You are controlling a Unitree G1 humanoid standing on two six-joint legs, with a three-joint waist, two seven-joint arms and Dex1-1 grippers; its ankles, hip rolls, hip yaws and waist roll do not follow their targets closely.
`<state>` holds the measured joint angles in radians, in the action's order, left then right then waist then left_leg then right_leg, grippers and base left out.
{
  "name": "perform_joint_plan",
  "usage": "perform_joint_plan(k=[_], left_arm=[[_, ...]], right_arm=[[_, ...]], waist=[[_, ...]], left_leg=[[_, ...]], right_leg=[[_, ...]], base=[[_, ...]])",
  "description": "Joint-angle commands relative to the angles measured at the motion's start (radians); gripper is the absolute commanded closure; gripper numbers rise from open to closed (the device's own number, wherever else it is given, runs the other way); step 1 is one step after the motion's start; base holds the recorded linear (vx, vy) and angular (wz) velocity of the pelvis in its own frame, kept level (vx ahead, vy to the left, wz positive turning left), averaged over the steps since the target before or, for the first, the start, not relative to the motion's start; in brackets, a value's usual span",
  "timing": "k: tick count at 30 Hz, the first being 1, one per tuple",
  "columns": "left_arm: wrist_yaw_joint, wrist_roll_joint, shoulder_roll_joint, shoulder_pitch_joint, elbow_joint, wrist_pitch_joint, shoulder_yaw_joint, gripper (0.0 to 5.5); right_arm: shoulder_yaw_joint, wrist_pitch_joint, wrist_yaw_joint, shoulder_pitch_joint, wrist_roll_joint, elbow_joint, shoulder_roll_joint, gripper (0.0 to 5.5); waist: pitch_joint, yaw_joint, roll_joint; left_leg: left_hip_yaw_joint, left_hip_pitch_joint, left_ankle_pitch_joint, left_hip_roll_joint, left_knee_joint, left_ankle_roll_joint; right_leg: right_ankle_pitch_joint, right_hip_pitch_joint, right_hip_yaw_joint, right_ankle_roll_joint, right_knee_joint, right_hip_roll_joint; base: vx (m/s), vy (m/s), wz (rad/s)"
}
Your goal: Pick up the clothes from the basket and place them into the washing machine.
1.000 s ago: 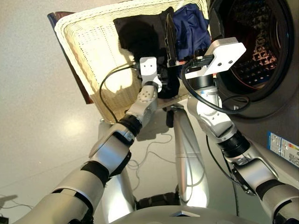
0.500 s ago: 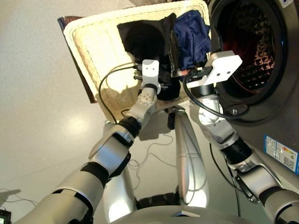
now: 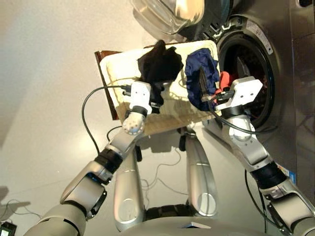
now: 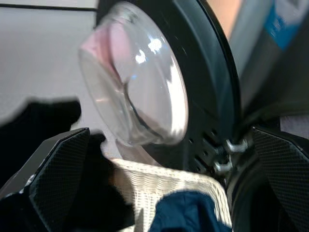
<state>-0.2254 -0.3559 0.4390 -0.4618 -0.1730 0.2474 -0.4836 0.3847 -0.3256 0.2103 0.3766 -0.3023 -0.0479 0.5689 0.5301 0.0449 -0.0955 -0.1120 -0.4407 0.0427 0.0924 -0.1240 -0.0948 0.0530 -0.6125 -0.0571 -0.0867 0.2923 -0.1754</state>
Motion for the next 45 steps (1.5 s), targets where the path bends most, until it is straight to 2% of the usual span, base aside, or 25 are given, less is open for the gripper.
perform_joint_plan(k=[1, 9, 14, 19, 27, 32, 45], left_arm=[[0.088, -0.009, 0.004, 0.021, 0.205, 0.116, 0.025, 5.5], [0.194, -0.101, 0.02, 0.082, 0.333, 0.106, 0.034, 5.5], [0.255, -0.14, 0.044, 0.088, 0.395, 0.097, 0.03, 5.5], [0.32, -0.2, 0.056, 0.083, 0.466, 0.082, 0.005, 5.5], [0.346, -0.221, 0.055, 0.073, 0.483, 0.061, -0.042, 5.5], [0.359, -0.162, 0.09, 0.026, 0.499, 0.068, -0.067, 5.5], [0.366, -0.154, 0.115, -0.024, 0.529, 0.069, -0.086, 5.5]], right_arm=[[-0.049, -0.019, -0.073, -0.026, -0.06, -0.072, 0.052, 0.0], [-0.039, 0.021, -0.157, -0.072, -0.059, -0.129, 0.049, 0.0], [0.018, 0.059, -0.246, -0.054, -0.098, -0.166, 0.063, 0.0], [0.055, 0.083, -0.281, 0.0, -0.094, -0.181, 0.082, 0.0], [0.089, 0.092, -0.28, 0.101, -0.076, -0.199, 0.075, 0.0], [0.128, 0.104, -0.294, 0.154, -0.066, -0.183, 0.06, 0.0], [0.272, 0.153, -0.35, 0.326, -0.028, -0.079, -0.018, 0.0]], waist=[[-0.061, -0.007, 0.037], [-0.127, -0.024, 0.049], [-0.172, -0.029, 0.052], [-0.192, -0.034, 0.063], [-0.221, -0.038, 0.07], [-0.235, -0.041, 0.071], [-0.252, -0.059, 0.072]], left_leg=[[-0.021, 0.022, 0.066, -0.048, 0.073, -0.022], [-0.032, 0.176, 0.09, -0.055, 0.199, -0.025], [-0.041, 0.221, 0.081, -0.052, 0.211, -0.026], [-0.035, 0.259, 0.073, -0.054, 0.211, -0.021], [-0.032, 0.287, 0.058, -0.059, 0.211, -0.011], [-0.029, 0.299, 0.055, -0.057, 0.211, -0.009], [-0.02, 0.31, 0.054, -0.059, 0.211, -0.005]], right_leg=[[0.111, 0.119, -0.022, -0.13, -0.164, -0.03], [0.133, 0.26, -0.044, -0.151, -0.248, -0.047], [0.144, 0.306, -0.039, -0.161, -0.275, -0.06], [0.139, 0.346, -0.045, -0.164, -0.281, -0.07], [0.131, 0.367, -0.043, -0.165, -0.276, -0.074], [0.125, 0.38, -0.043, -0.166, -0.274, -0.072], [0.117, 0.388, -0.042, -0.161, -0.27, -0.072]], base=[[0.094, 0.018, -0.006], [0.086, 0.02, 0.007], [0.05, 0.029, -0.033], [0.037, 0.012, 0.005], [0.0, 0.0, 0.0], [0.0, 0.0, 0.0], [0.0, 0.0, 0.0]])
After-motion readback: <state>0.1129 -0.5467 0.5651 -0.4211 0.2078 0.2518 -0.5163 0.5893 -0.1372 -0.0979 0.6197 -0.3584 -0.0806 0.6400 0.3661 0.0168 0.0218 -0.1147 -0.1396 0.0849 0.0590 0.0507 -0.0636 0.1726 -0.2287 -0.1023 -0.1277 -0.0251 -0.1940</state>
